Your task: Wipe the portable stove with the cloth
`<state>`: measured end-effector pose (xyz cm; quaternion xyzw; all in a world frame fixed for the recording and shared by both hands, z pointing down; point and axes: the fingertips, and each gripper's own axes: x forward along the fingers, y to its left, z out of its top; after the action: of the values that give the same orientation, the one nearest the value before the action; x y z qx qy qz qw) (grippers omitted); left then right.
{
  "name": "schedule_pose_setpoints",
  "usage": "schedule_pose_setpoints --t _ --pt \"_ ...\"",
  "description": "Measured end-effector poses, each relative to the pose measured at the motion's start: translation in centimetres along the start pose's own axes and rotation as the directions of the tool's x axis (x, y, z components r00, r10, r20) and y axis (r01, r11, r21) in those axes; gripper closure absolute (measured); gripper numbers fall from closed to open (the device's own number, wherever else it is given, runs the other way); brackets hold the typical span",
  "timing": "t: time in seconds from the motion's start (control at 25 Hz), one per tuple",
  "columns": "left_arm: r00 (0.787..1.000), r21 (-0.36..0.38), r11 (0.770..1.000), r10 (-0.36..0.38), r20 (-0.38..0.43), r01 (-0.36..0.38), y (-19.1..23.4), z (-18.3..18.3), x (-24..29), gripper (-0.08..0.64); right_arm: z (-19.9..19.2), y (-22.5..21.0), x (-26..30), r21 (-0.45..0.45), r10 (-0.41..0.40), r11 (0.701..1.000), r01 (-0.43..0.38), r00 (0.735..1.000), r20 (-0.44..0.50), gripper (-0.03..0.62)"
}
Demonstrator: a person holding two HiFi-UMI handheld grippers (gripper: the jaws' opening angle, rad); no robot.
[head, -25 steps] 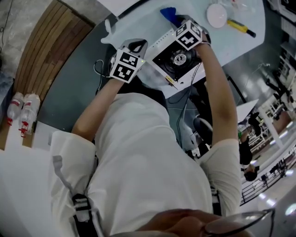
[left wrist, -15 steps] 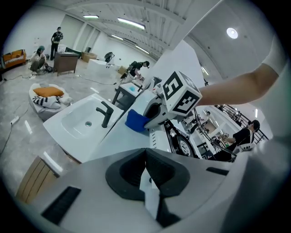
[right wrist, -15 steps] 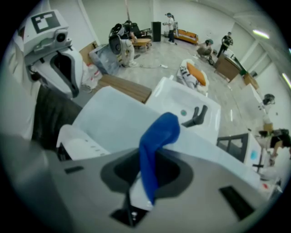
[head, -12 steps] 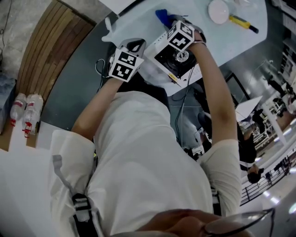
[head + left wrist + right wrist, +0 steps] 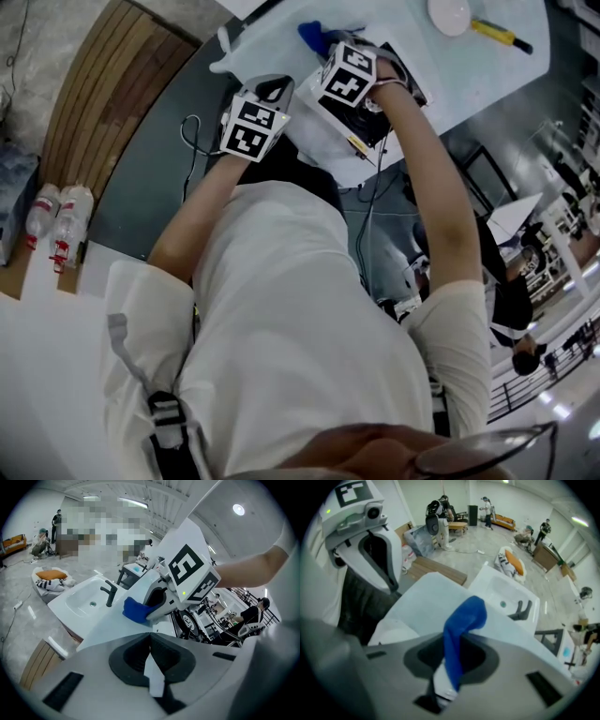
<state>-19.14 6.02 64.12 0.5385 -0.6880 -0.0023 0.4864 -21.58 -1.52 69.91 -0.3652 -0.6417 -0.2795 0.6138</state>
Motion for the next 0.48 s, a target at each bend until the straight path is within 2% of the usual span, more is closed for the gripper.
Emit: schedule_pose_setpoints --t 0.28,0.48 --pt "0.998 -0.034 0.998 0.06 0.032 -0.059 -0.9 -2.8 -2.0 0.528 1.3 4.5 -0.1 -0.058 0.023 0.998 -0.023 1.0 -0.002 0.502" --pt "0.996 -0.036 0.996 0.077 0.037 -0.076 -4.0 -4.5 -3.3 0.528 1.1 6.7 -1.6 -0.083 0.004 0.997 -0.003 1.0 0.005 0.502"
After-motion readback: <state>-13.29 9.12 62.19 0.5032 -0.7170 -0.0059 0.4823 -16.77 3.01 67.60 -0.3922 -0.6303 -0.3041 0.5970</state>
